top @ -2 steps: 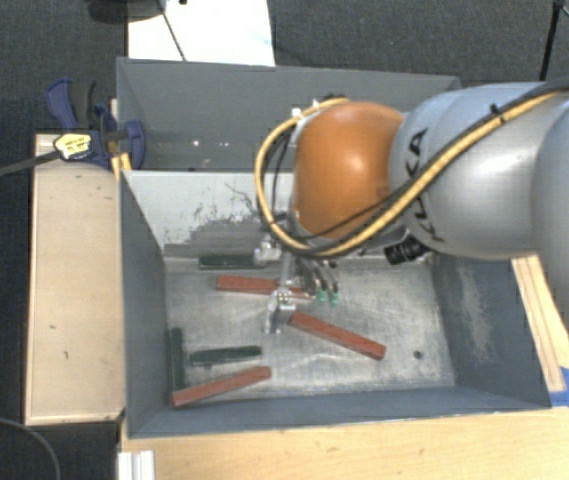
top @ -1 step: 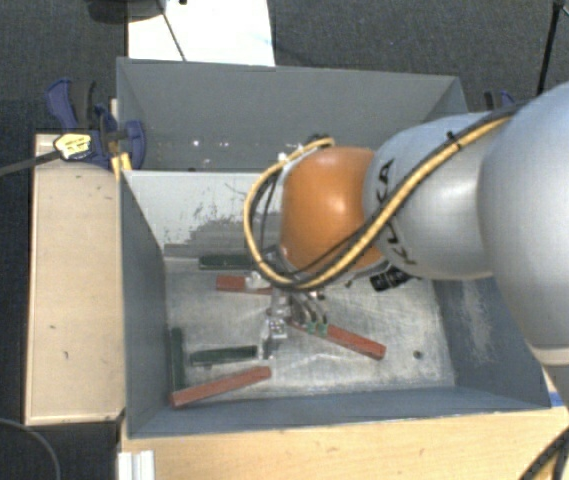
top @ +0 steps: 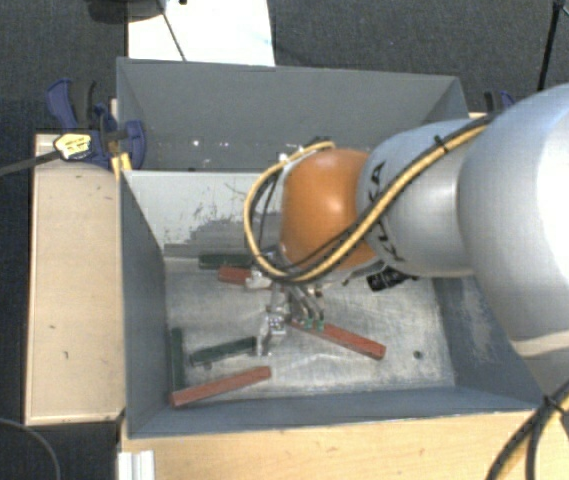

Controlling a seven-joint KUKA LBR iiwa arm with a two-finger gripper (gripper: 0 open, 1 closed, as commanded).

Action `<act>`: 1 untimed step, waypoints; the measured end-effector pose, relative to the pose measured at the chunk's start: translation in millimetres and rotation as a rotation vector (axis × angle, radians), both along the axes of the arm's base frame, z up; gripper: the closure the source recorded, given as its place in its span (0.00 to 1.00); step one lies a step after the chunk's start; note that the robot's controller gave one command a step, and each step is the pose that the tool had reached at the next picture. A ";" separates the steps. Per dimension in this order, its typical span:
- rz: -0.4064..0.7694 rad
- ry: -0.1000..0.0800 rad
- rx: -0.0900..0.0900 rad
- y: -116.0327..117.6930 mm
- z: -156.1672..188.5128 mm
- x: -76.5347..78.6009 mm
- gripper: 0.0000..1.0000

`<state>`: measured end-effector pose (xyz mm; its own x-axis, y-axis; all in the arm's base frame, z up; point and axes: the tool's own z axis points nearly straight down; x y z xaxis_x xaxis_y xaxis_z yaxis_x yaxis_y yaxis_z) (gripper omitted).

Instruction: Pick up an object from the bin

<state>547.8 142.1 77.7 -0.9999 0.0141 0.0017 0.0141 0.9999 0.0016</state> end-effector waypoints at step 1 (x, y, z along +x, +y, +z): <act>0.415 -0.012 0.002 41.2 -4.5 -67.2 1.00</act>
Offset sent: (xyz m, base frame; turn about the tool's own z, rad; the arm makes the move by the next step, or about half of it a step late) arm 0.0000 0.0000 0.0000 0.0000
